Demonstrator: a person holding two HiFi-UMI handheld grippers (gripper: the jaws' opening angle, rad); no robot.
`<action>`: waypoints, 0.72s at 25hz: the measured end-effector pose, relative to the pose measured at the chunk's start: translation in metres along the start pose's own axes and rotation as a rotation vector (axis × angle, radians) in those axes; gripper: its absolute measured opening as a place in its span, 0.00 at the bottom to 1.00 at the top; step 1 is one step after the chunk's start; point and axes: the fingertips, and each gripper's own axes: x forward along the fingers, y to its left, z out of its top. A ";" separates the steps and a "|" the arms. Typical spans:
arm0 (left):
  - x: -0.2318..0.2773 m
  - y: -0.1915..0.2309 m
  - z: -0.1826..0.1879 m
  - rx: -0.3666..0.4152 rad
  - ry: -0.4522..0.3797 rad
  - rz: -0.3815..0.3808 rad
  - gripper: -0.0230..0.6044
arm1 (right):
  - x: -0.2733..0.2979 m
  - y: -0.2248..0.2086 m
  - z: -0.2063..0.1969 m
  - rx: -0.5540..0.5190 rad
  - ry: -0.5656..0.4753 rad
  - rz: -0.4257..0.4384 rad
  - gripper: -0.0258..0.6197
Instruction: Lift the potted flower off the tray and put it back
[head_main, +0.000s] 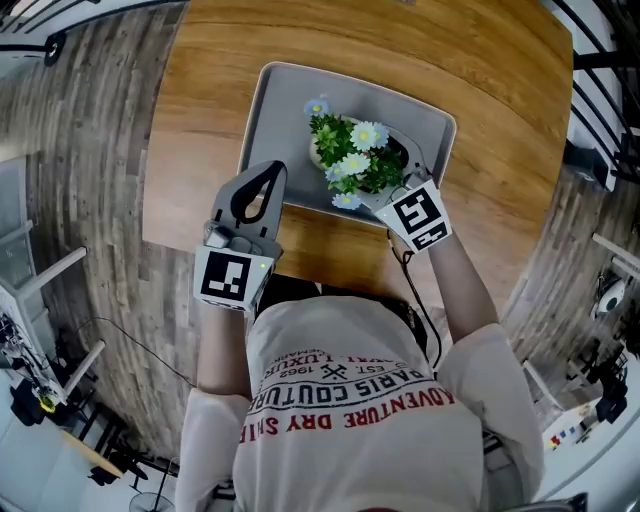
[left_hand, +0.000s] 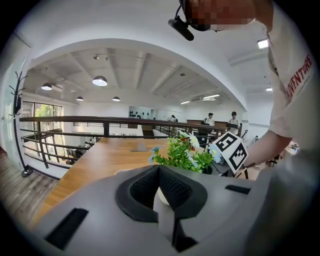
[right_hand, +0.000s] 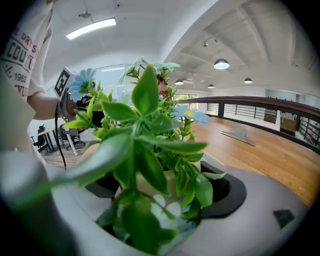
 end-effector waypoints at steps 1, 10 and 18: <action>0.001 -0.001 -0.004 0.003 0.006 0.002 0.06 | 0.000 -0.002 -0.002 -0.003 0.000 0.011 0.78; -0.007 0.016 -0.014 -0.011 0.020 0.023 0.06 | 0.021 0.009 0.001 -0.041 -0.009 0.058 0.78; -0.008 0.034 -0.023 -0.016 0.027 0.005 0.06 | 0.039 0.018 0.001 -0.033 -0.006 0.027 0.78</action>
